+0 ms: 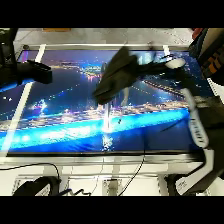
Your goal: Fold the clothes and pants, and hang the long-sleeved shirts on hangers.
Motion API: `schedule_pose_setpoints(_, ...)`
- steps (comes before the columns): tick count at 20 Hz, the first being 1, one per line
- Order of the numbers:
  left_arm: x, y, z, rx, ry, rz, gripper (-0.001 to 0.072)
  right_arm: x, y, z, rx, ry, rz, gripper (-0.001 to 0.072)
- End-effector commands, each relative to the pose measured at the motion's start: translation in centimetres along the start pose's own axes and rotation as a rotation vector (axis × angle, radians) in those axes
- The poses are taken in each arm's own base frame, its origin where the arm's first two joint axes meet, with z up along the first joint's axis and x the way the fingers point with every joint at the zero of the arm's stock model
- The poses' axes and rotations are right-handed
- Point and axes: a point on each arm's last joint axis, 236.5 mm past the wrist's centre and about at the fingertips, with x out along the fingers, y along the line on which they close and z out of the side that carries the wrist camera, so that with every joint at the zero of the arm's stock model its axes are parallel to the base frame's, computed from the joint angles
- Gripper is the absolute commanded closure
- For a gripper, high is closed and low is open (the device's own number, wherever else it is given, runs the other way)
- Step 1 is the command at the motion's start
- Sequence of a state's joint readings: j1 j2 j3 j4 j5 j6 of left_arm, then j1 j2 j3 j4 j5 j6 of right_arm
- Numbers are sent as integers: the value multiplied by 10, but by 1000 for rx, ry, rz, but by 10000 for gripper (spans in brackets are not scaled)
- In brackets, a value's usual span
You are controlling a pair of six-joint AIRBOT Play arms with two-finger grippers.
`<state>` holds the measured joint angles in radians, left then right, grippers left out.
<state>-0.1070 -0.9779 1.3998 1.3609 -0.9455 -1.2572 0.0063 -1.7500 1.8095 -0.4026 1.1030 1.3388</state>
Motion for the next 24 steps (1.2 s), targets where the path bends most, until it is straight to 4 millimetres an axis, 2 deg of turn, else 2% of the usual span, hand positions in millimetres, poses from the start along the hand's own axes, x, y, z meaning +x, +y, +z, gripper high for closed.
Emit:
schedule_pose_setpoints(1,-24,-1,9,9,-40,9,690,-159,10,69,-19,-253,-110,678)
schedule_pose_setpoints(3,-33,-2,13,12,-60,13,690,-260,-8,87,-12,-421,-297,678)
schedule_pose_setpoints(4,-36,-3,15,13,-65,14,691,-307,-21,88,16,-496,-408,678)
schedule_pose_setpoints(6,-39,-3,16,14,-72,15,691,-398,-57,71,92,-599,-673,677)
schedule_pose_setpoints(8,-39,-3,16,13,-72,14,690,-474,-98,31,256,-641,-908,678)
schedule_pose_setpoints(9,-39,-4,16,14,-71,13,690,-504,-117,4,382,-657,-993,678)
schedule_pose_setpoints(11,-38,-4,14,14,-65,11,690,-553,-145,-49,583,-684,-1125,678)
schedule_pose_setpoints(14,-38,-5,9,14,-44,5,691,-602,-166,-123,844,-749,-1286,677)
schedule_pose_setpoints(16,-38,-6,7,14,-36,2,691,-616,-175,-167,1009,-761,-1343,661)
schedule_pose_setpoints(17,-38,-6,7,14,-36,2,690,-617,-179,-184,1103,-769,-1336,534)
schedule_pose_setpoints(18,-38,-6,7,14,-36,2,690,-617,-182,-196,1174,-782,-1324,283)
schedule_pose_setpoints(19,-38,-6,7,14,-36,3,690,-617,-183,-203,1213,-789,-1318,-8)
schedule_pose_setpoints(20,-38,-6,7,14,-36,3,690,-618,-182,-205,1220,-790,-1320,11)
schedule_pose_setpoints(24,-38,-6,7,14,-36,3,690,-616,-180,-208,1235,-775,-1316,11)
